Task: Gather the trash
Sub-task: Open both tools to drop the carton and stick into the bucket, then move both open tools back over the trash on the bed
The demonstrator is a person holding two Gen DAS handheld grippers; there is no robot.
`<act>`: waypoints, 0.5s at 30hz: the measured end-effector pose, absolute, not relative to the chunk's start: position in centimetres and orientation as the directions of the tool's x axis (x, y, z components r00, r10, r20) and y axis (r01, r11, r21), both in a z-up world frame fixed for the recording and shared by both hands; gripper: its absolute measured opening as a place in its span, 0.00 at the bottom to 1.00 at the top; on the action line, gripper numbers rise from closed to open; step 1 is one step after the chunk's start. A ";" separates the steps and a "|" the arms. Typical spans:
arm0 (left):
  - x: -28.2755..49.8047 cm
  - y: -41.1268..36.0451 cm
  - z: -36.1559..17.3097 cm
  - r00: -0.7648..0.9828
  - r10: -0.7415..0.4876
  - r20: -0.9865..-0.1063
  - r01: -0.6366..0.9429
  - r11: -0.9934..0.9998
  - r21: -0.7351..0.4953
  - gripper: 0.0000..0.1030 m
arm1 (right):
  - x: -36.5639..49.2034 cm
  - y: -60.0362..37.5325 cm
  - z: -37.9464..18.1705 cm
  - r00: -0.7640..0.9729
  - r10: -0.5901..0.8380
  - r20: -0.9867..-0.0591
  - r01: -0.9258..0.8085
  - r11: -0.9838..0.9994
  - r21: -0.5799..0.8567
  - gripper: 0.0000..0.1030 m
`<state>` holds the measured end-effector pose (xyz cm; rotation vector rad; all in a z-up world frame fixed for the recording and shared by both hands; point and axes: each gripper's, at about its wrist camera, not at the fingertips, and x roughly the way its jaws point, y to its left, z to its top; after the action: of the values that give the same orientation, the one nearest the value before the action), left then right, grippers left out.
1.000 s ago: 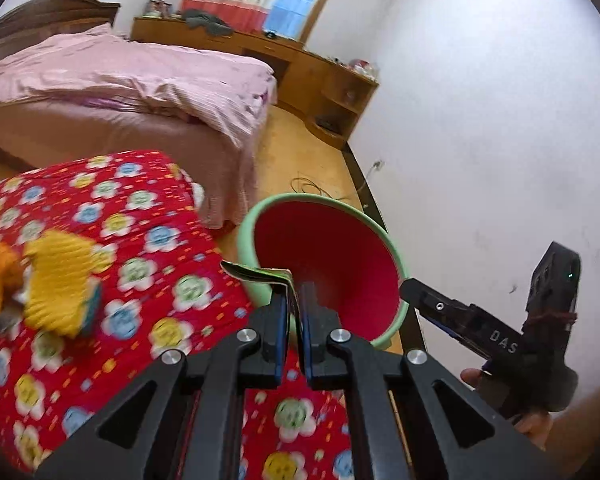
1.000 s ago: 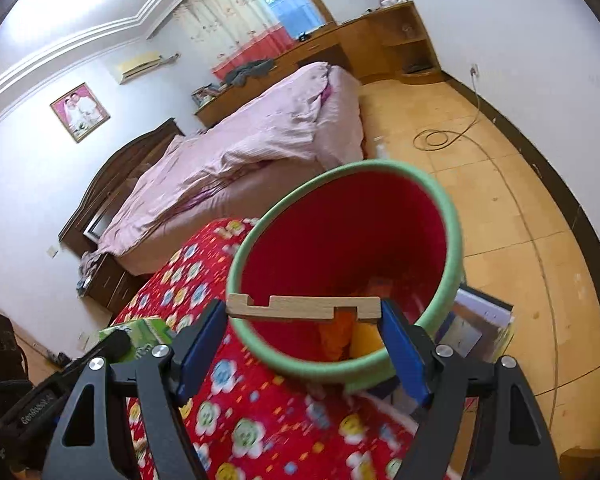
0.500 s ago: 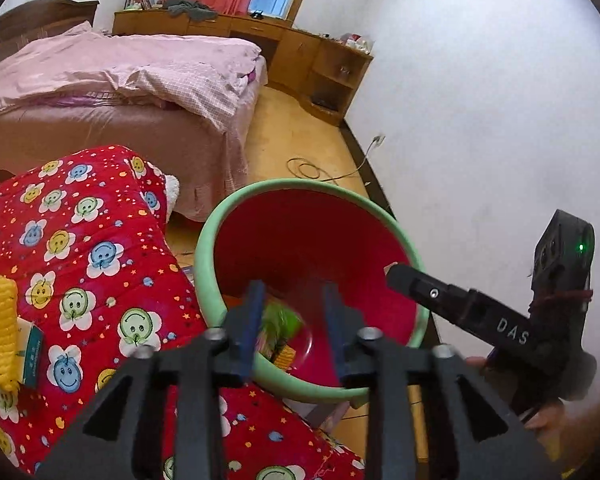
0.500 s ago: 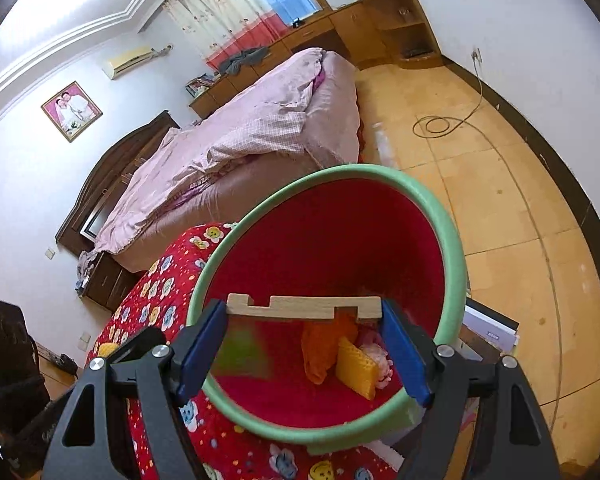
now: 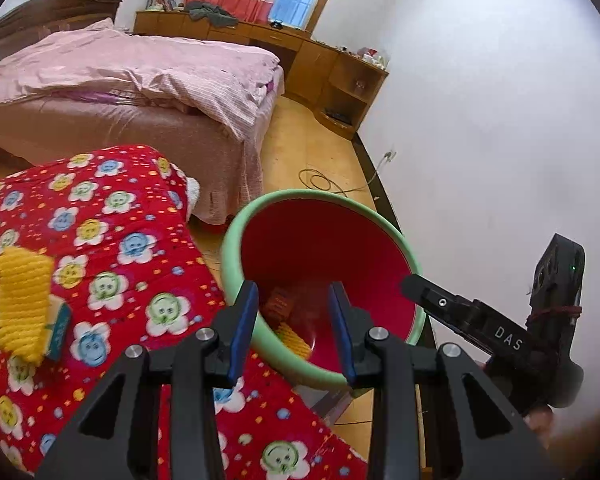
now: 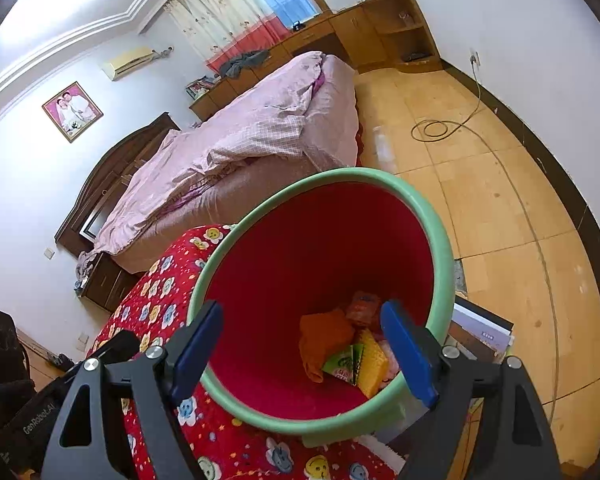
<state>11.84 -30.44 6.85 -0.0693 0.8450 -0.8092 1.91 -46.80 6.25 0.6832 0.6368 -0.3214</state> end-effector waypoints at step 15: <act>10.2 -21.0 8.7 0.518 -0.589 -0.620 0.496 0.798 -0.343 0.34 | 0.6 -40.7 8.5 0.786 -0.034 -0.617 0.408 0.779 0.476 0.81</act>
<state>10.16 -21.01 8.71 -0.1284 0.7926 -0.6529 0.58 -40.72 8.47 0.6397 0.6283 -0.2565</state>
